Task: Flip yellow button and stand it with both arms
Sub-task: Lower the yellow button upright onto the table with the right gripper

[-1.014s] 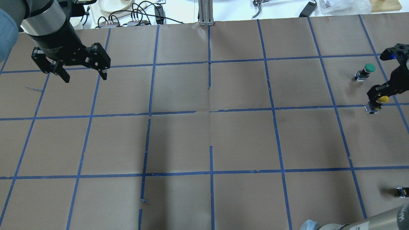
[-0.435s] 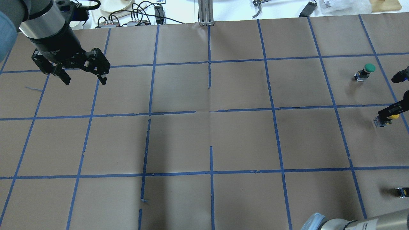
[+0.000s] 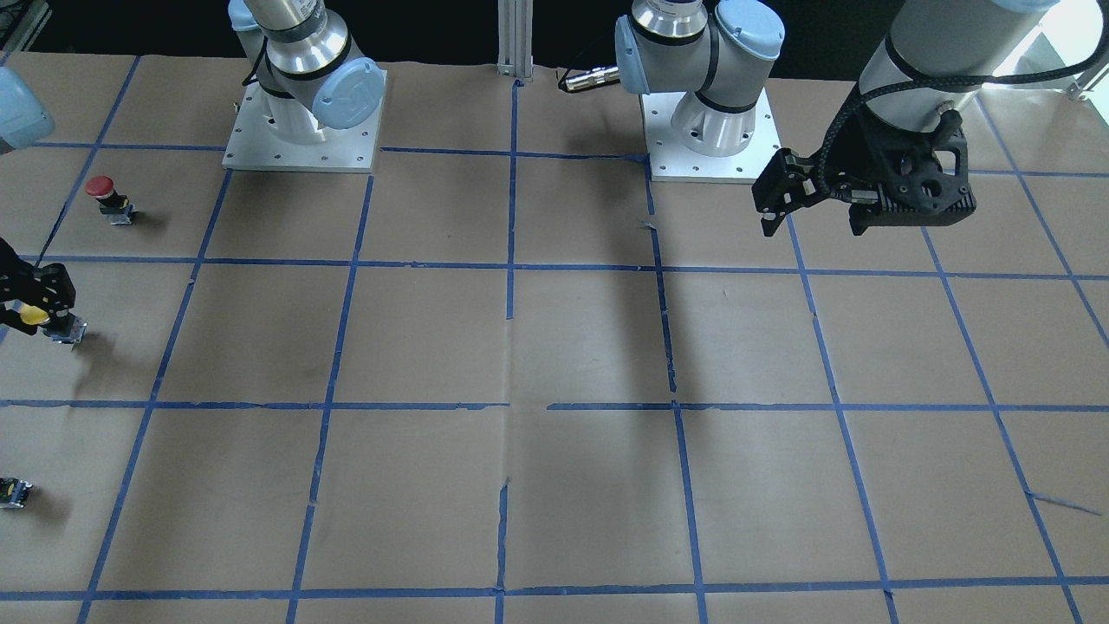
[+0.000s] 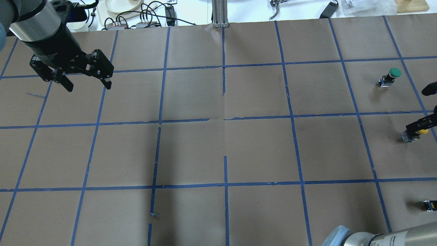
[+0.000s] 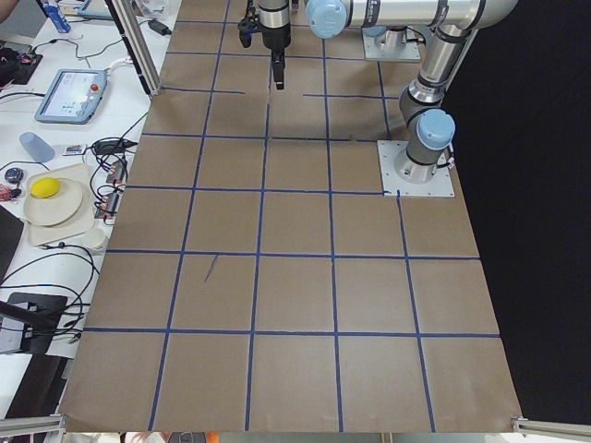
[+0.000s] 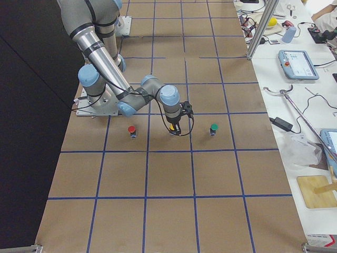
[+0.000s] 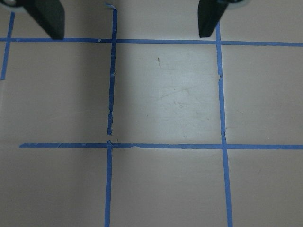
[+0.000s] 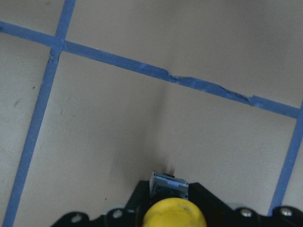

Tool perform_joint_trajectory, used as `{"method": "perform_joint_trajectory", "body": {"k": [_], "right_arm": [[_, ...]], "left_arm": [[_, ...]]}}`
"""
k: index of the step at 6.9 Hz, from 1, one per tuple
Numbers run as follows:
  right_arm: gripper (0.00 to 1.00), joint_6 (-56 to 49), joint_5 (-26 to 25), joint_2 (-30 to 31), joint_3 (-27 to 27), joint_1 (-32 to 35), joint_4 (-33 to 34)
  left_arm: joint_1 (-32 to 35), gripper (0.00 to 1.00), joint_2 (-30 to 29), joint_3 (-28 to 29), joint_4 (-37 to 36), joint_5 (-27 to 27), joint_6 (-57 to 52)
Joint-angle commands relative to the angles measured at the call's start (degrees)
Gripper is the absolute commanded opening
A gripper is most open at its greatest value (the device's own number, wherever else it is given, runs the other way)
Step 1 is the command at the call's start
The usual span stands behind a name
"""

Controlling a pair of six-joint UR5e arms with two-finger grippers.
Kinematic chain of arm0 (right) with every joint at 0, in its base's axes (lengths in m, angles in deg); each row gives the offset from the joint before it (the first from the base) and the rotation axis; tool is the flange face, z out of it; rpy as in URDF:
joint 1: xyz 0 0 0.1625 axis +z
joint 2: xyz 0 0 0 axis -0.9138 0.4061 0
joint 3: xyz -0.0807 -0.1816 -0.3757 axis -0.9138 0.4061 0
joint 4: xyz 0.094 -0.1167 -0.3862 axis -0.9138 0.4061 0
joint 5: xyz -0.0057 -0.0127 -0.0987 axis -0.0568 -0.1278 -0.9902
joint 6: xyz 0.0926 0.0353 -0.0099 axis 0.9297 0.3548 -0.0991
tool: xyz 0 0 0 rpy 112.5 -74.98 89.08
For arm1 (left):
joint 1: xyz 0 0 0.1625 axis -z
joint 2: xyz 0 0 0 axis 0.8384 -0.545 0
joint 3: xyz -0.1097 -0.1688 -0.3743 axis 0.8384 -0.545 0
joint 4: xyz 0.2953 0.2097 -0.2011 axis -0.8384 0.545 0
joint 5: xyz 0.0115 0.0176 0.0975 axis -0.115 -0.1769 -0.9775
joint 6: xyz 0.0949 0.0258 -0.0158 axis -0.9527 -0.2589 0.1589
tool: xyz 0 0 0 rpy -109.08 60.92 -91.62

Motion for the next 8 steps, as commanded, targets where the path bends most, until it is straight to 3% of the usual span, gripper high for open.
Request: {"method": "perform_joint_trajectory", "body": {"k": [1,2,4,5,7,8], "right_arm": [[0.12,1.4,-0.1,-0.2,-0.1,0.0,-0.1],[0.22,1.5,-0.2,-0.3,-0.3,0.0,-0.1],[0.65,1.4,0.3,0.2,-0.2,0.0,-0.9],[0.96,1.4,0.9,0.5,0.3,0.0,-1.2],[0.97,2.7,1.1,5.8,2.0,0.8,-7.2],[0.97,5.4,1.0,7.5,5.6,3.0,-13.5]], "left_arm": [[1.0,1.0,-1.0,0.1,-0.2,-0.7,0.2],[1.8,1.0,-1.4,0.1,-0.3,-0.7,0.5],[2.5,1.0,-1.4,0.1,-0.4,-0.7,0.5],[2.5,1.0,-1.3,0.1,-0.4,-0.7,0.5],[2.5,1.0,-1.1,0.1,-0.4,-0.7,0.4],[2.5,1.0,-1.1,0.1,-0.4,-0.7,0.4]]}}
